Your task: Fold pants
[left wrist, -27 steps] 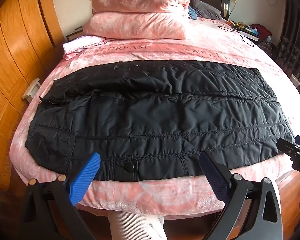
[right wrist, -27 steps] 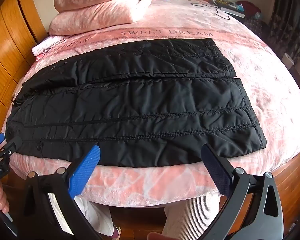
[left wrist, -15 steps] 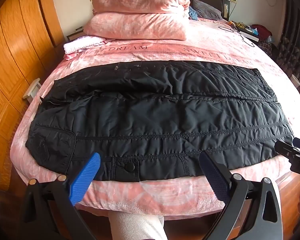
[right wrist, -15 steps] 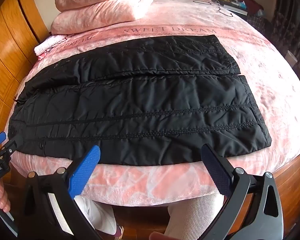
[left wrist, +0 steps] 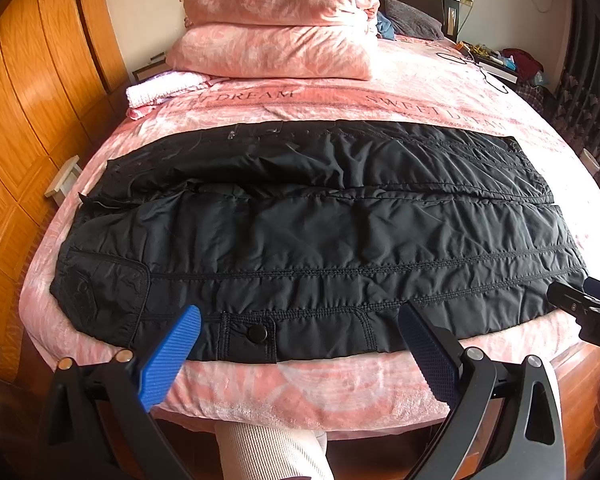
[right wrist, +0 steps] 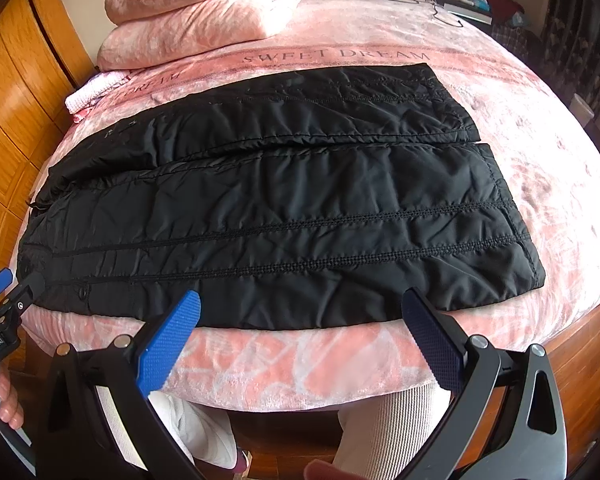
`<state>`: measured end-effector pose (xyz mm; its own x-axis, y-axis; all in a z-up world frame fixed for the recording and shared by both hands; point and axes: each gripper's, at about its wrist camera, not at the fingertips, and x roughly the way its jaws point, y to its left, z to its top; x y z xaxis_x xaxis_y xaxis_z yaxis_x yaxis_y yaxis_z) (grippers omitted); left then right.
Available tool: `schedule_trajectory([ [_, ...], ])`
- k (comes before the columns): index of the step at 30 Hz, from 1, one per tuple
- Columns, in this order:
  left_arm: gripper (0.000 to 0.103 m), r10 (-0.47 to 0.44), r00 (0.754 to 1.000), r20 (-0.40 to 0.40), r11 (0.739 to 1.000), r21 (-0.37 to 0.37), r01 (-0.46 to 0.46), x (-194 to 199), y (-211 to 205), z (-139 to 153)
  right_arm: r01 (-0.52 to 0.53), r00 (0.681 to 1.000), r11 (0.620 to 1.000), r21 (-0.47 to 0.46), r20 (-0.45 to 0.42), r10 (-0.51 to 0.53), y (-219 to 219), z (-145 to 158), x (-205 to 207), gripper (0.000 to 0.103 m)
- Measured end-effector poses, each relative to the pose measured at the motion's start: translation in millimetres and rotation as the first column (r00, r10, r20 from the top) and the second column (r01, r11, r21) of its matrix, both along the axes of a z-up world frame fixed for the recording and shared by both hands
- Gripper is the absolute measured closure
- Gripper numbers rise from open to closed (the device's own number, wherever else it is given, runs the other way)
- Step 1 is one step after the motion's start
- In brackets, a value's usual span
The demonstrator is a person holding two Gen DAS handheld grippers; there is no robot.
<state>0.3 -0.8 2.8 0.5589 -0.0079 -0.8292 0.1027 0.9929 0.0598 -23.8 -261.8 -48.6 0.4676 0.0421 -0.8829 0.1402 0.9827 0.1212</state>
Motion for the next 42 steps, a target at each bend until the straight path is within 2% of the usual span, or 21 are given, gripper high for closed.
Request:
schedule_trajectory([
  [4,0.004,-0.001,1.0,0.0,1.0,0.001,0.001,-0.1,-0.5,-0.4,0.001,1.0,1.0,-0.019,-0.002,-0.001,2.2,-0.3,0.1,0.002],
  [19,0.004,-0.001,1.0,-0.003,1.0,0.003,0.001,0.6,0.0,-3.2,0.019,1.0,1.0,0.009,-0.021,-0.019,-3.3,-5.9,1.9,0.002],
  [42,0.004,-0.013,1.0,0.002,1.0,0.015,0.013,5.7,-4.5,-4.5,0.0,1.0,1.0,-0.003,0.008,0.0,0.0,-1.5,5.7,0.002],
])
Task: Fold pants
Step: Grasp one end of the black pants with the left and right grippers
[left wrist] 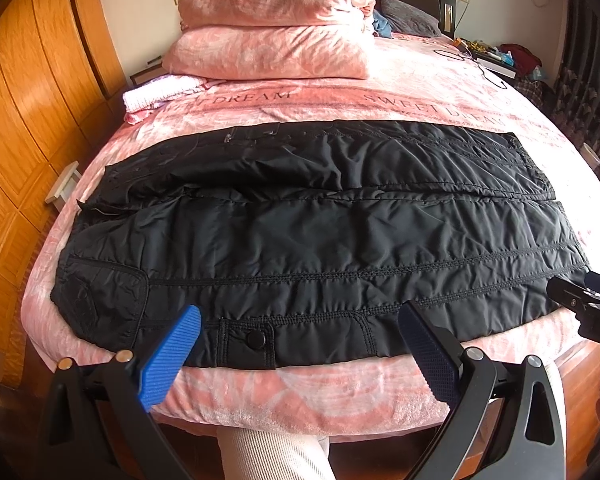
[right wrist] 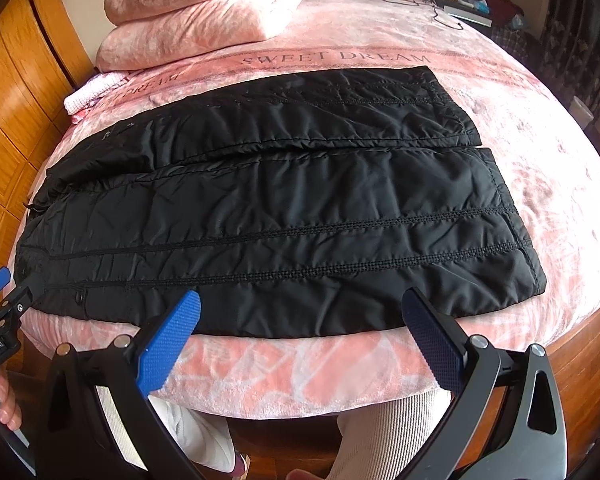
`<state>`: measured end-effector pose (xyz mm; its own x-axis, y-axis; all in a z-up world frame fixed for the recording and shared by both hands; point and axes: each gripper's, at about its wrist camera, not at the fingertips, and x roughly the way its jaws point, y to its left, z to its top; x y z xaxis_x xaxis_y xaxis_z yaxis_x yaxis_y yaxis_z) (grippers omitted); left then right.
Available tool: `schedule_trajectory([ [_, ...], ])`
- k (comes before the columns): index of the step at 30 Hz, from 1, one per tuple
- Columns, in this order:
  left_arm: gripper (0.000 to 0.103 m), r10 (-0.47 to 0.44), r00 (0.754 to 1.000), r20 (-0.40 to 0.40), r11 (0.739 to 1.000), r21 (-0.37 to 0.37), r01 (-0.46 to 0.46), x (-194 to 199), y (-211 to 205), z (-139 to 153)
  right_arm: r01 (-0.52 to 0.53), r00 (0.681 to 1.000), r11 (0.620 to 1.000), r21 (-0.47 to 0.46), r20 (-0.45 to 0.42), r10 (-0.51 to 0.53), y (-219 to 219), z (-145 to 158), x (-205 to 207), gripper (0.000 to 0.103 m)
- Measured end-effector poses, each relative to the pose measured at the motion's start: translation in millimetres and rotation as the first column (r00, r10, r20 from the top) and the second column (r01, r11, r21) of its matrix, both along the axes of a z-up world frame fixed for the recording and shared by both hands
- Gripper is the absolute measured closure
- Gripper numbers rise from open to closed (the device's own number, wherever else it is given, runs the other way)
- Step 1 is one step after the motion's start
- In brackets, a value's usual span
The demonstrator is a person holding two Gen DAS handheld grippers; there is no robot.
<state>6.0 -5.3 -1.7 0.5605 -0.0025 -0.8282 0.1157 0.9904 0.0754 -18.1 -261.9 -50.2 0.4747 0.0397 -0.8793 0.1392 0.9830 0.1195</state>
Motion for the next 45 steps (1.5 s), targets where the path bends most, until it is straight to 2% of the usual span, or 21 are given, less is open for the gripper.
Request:
schedule_trajectory([
  [8,0.004,-0.002,1.0,-0.004,1.0,0.002,0.002,0,-1,-1,0.023,1.0,0.999,0.045,-0.005,-0.023,-6,-6,-1,0.002],
  [15,0.004,0.001,1.0,-0.004,1.0,0.0,-0.001,1,-1,-2,0.02,1.0,0.999,0.036,0.008,-0.021,-5,-8,-1,0.002],
  [23,0.004,-0.008,1.0,0.012,0.998,-0.056,0.008,5,-2,1,0.015,1.0,1.0,0.025,0.008,-0.016,-7,-13,2,0.002],
  [33,0.004,0.003,1.0,-0.019,0.999,-0.033,-0.004,16,-7,-8,0.0,1.0,1.0,0.029,0.016,0.0,-15,-17,8,0.002],
  [37,0.004,-0.016,0.998,-0.062,0.999,-0.035,0.014,37,-11,-14,-0.038,0.999,0.998,0.056,0.038,0.036,-46,-8,27,0.002],
  [39,0.004,-0.029,0.997,-0.071,0.999,-0.032,0.027,54,-16,-13,-0.036,0.999,0.994,0.1,0.039,0.032,-77,-3,47,0.002],
  [42,0.004,-0.079,0.993,-0.091,0.996,-0.036,0.076,94,-34,-11,0.0,1.0,0.988,0.153,0.019,-0.003,-139,-1,96,0.002],
  [45,0.004,-0.154,0.982,-0.108,0.988,-0.041,0.151,145,-65,-14,0.037,0.999,0.99,0.135,-0.02,-0.035,-194,-10,155,0.002],
])
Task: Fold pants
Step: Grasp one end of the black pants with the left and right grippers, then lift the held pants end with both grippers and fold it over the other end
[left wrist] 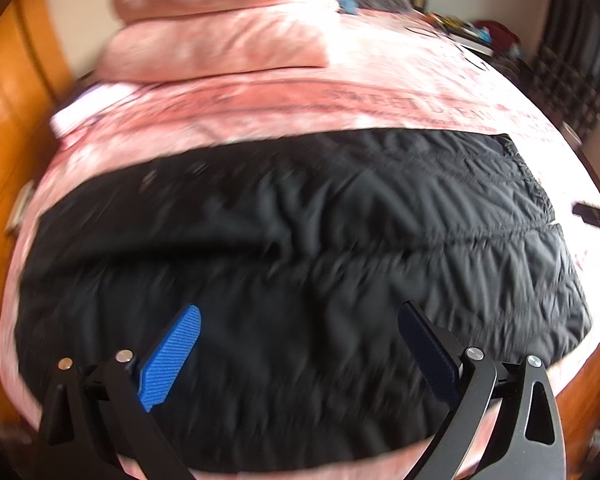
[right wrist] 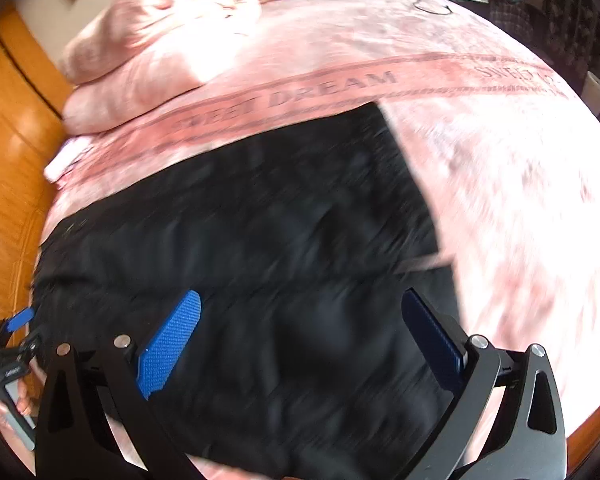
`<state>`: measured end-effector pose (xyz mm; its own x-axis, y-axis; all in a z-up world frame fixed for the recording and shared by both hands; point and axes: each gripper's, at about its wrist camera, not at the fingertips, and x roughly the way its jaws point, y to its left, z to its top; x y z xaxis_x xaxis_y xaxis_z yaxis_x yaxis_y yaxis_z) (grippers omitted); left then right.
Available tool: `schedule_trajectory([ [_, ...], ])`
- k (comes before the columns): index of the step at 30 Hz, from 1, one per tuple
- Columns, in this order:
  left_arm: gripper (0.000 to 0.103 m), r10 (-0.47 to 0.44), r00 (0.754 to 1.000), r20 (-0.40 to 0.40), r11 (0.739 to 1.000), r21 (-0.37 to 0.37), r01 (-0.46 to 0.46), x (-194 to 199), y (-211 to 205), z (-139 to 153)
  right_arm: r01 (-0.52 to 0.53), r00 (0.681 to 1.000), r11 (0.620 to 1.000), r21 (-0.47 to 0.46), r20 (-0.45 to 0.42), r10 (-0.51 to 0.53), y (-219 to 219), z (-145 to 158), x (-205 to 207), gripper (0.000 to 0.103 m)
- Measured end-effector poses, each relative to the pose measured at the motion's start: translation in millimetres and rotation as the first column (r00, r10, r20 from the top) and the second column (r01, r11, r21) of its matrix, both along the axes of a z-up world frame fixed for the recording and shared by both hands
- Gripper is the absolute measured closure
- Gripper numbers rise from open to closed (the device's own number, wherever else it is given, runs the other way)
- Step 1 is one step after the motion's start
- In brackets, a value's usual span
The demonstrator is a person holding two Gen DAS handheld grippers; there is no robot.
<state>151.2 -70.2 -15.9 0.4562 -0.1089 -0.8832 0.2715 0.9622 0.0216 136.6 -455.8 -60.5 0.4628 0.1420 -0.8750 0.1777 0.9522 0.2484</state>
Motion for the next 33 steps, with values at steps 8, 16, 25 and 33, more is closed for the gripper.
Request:
schedule_trajectory([
  [8,0.004,-0.083,0.996,-0.044,0.993,-0.085,0.079,93,-53,-17,0.018,0.99,0.999,-0.035,-0.14,-0.023,-84,-66,142,0.003],
  [16,0.004,-0.125,0.991,-0.056,0.989,-0.089,0.12,133,-71,-33,-0.028,0.993,0.999,-0.035,-0.112,0.024,-77,-93,184,0.024],
  [25,0.004,-0.221,0.975,-0.012,0.972,-0.087,0.219,159,-84,-35,-0.18,0.983,0.984,-0.014,0.047,0.18,-66,-47,142,0.091],
  [33,0.004,-0.413,0.91,0.041,0.902,-0.12,0.415,200,-108,-28,-0.389,0.872,0.92,-0.036,0.308,0.381,-52,41,66,0.092],
])
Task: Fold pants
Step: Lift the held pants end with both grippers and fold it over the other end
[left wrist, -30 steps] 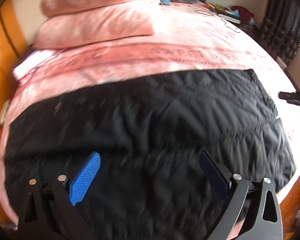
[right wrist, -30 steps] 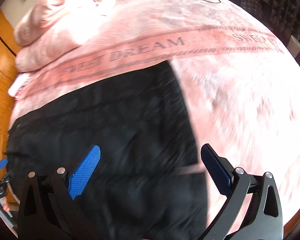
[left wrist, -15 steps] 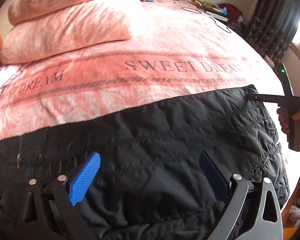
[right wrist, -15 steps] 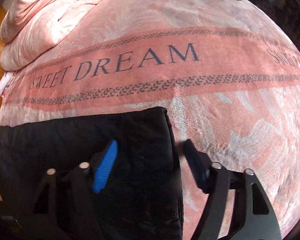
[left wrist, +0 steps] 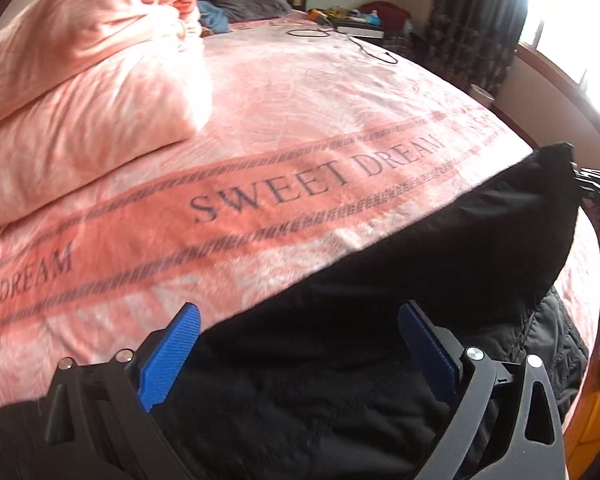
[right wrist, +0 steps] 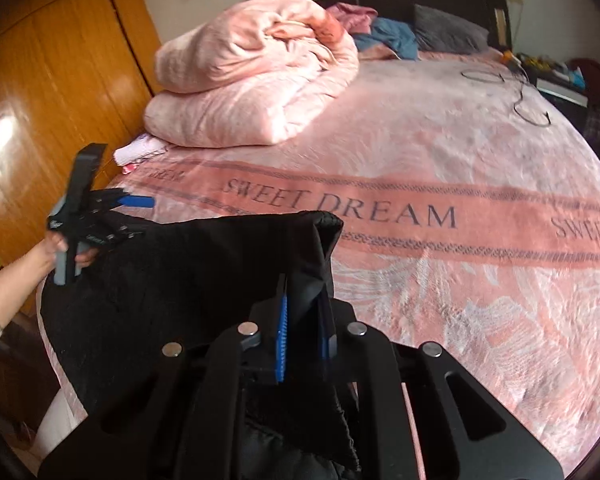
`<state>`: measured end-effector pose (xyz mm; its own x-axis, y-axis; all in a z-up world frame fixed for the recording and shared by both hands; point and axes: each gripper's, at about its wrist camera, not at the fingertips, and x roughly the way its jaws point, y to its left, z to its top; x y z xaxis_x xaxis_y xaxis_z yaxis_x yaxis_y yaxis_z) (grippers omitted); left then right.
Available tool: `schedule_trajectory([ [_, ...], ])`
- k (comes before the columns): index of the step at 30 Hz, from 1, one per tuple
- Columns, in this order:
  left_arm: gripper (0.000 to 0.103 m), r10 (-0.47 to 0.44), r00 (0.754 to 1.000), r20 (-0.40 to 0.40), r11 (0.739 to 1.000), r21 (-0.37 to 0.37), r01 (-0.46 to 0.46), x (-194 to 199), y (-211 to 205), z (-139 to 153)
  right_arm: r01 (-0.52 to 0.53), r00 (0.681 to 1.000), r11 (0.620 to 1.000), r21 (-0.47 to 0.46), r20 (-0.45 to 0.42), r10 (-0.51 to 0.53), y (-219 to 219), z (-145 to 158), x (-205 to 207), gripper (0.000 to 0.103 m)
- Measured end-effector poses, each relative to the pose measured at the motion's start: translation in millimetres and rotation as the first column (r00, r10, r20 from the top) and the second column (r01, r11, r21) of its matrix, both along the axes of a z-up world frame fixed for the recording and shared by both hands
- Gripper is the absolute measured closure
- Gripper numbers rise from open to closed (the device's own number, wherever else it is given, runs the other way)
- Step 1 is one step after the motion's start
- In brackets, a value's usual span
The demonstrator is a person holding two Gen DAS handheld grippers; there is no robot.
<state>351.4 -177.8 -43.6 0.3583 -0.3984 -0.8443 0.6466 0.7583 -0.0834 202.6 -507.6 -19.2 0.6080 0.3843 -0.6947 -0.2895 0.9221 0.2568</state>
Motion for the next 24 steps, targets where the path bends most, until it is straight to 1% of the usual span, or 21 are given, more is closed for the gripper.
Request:
schedule_trajectory([
  [4,0.004,-0.085,0.996,-0.012,0.995,-0.06,0.084,16,-13,6,-0.076,0.995,0.997,-0.013,0.066,0.077,8,25,-22,0.093],
  [6,0.004,-0.132,0.99,-0.04,0.989,-0.075,0.128,21,-20,6,-0.101,0.991,0.995,-0.023,0.085,0.102,10,33,-32,0.093],
  [10,0.004,-0.244,0.964,-0.106,0.97,-0.05,0.239,26,-33,0,-0.144,0.983,0.989,-0.036,0.106,0.147,12,38,-52,0.095],
  [12,0.004,-0.29,0.949,-0.124,0.957,-0.041,0.287,22,-37,-5,-0.136,0.985,0.99,-0.037,0.107,0.139,9,38,-57,0.098],
  [13,0.004,-0.305,0.945,-0.115,0.952,-0.032,0.304,19,-38,-8,-0.127,0.986,0.991,-0.03,0.101,0.13,6,36,-60,0.098],
  [15,0.004,-0.363,0.927,-0.092,0.931,-0.006,0.364,10,-42,-10,-0.124,0.987,0.992,-0.016,0.1,0.125,4,33,-60,0.099],
  [16,0.004,-0.403,0.913,-0.067,0.915,0.01,0.404,1,-45,-11,-0.125,0.987,0.992,-0.009,0.101,0.125,3,32,-62,0.099],
  [17,0.004,-0.423,0.905,-0.051,0.904,0.037,0.425,-3,-49,-13,-0.129,0.986,0.992,-0.005,0.103,0.129,3,32,-63,0.099],
  [18,0.006,-0.445,0.895,-0.046,0.892,0.071,0.447,-9,-54,-18,-0.129,0.986,0.992,-0.008,0.105,0.129,5,32,-63,0.099],
  [19,0.015,-0.451,0.891,-0.049,0.887,0.08,0.454,-11,-57,-21,-0.128,0.986,0.992,-0.01,0.104,0.129,6,30,-63,0.099],
  [20,0.045,-0.457,0.887,-0.065,0.884,0.074,0.461,-11,-59,-25,-0.128,0.987,0.992,-0.014,0.101,0.129,8,29,-62,0.099],
  [21,0.059,-0.449,0.889,-0.086,0.887,0.074,0.456,-10,-61,-29,-0.124,0.987,0.992,-0.023,0.099,0.125,10,27,-61,0.099],
  [22,0.066,-0.432,0.896,-0.102,0.895,0.079,0.44,-8,-62,-35,-0.121,0.988,0.992,-0.031,0.094,0.123,12,24,-59,0.1],
  [23,0.082,-0.425,0.899,-0.11,0.897,0.079,0.434,-7,-61,-39,-0.113,0.989,0.993,-0.04,0.087,0.116,13,21,-58,0.1],
  [24,0.089,-0.424,0.899,-0.112,0.897,0.087,0.434,-8,-59,-41,-0.106,0.991,0.993,-0.043,0.083,0.109,13,18,-57,0.1],
])
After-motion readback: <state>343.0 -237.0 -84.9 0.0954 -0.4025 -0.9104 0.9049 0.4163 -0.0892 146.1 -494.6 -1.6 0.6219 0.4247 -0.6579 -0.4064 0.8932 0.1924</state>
